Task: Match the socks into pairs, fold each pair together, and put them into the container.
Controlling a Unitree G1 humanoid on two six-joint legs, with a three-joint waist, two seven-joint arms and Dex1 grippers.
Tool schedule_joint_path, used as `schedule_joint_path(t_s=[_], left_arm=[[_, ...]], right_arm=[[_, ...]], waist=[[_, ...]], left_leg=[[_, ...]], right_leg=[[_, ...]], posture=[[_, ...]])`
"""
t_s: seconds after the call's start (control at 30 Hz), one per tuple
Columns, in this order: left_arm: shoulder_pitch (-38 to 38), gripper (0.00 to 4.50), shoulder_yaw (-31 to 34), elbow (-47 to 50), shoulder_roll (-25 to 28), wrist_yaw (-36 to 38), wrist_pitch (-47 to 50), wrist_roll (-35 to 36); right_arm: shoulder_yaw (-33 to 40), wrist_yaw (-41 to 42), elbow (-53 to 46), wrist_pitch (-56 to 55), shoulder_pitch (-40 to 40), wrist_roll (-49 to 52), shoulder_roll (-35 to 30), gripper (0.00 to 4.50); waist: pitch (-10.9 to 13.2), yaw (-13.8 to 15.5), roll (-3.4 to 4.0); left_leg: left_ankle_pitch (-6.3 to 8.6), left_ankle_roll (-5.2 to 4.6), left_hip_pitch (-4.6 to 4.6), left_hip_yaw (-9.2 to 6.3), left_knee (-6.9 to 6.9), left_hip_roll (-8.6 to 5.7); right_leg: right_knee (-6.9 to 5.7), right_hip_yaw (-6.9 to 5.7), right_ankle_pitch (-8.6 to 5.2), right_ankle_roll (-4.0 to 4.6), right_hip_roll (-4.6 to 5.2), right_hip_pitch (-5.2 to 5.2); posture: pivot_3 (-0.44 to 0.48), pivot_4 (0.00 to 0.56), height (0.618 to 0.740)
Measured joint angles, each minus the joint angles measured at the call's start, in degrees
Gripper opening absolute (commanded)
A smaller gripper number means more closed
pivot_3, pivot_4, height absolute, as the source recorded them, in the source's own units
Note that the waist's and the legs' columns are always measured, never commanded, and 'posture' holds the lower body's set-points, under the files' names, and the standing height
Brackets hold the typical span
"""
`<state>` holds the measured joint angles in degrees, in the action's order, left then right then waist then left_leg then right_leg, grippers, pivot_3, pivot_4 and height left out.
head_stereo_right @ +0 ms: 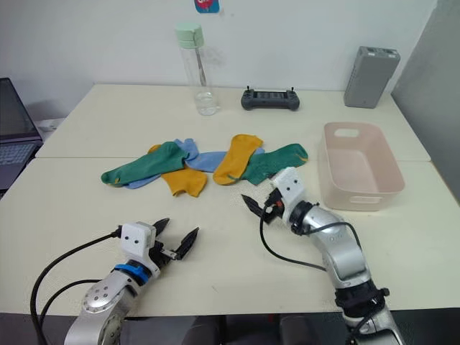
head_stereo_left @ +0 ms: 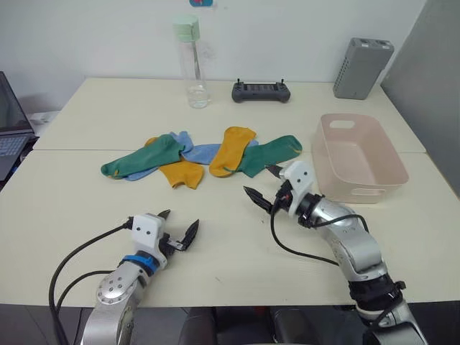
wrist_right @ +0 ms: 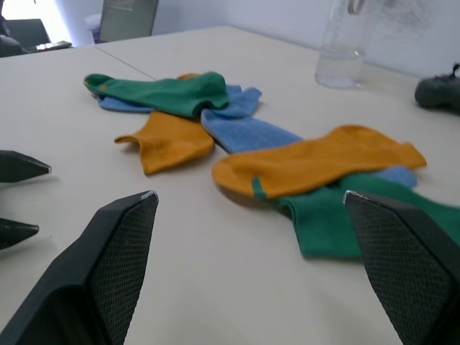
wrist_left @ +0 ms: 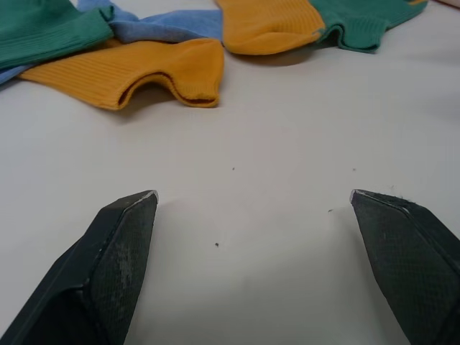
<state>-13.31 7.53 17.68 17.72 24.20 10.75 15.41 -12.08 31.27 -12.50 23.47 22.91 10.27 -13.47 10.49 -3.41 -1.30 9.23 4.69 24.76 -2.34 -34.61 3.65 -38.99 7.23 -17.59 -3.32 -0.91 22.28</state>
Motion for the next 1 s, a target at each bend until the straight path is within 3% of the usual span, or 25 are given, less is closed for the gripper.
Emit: schedule_joint_path(t_s=[0.33, 0.6, 1.0], left_arm=[[-1.54, 4.50, 0.09, 2.02, -1.21, -2.30, -0.12, -0.14], [6.63, 4.50, 0.29, -0.04, 0.16, -2.16, 0.05, -0.12], [21.47, 4.50, -3.21, -11.92, 2.29, -0.38, -0.38, -4.11]], right_arm=[[-0.50, 1.00, 1.61, -0.06, 0.14, -0.08, 0.01, 4.44], [-0.45, 0.66, 0.64, -0.06, -2.76, -0.68, -1.61, 4.44], [-0.23, -1.62, -2.91, 0.18, -4.75, -1.91, -2.74, 4.44]], waist=[[-0.04, 0.14, -0.08], [-0.05, 0.11, -0.09], [-0.05, 0.21, -0.11]], left_leg=[[0.00, 0.00, 0.01, 0.00, 0.00, -0.01], [0.00, 0.00, 0.01, 0.01, -0.01, -0.02], [0.00, 0.00, 0.02, -0.04, 0.00, -0.04]], right_leg=[[0.01, -0.01, -0.02, 0.05, 0.01, 0.00], [0.01, 0.00, 0.01, -0.02, 0.01, 0.00], [0.00, -0.05, 0.18, -0.32, -0.02, -0.02]], posture=[[0.000, 0.150, 0.740], [0.000, 0.150, 0.740], [0.000, 0.150, 0.740]])
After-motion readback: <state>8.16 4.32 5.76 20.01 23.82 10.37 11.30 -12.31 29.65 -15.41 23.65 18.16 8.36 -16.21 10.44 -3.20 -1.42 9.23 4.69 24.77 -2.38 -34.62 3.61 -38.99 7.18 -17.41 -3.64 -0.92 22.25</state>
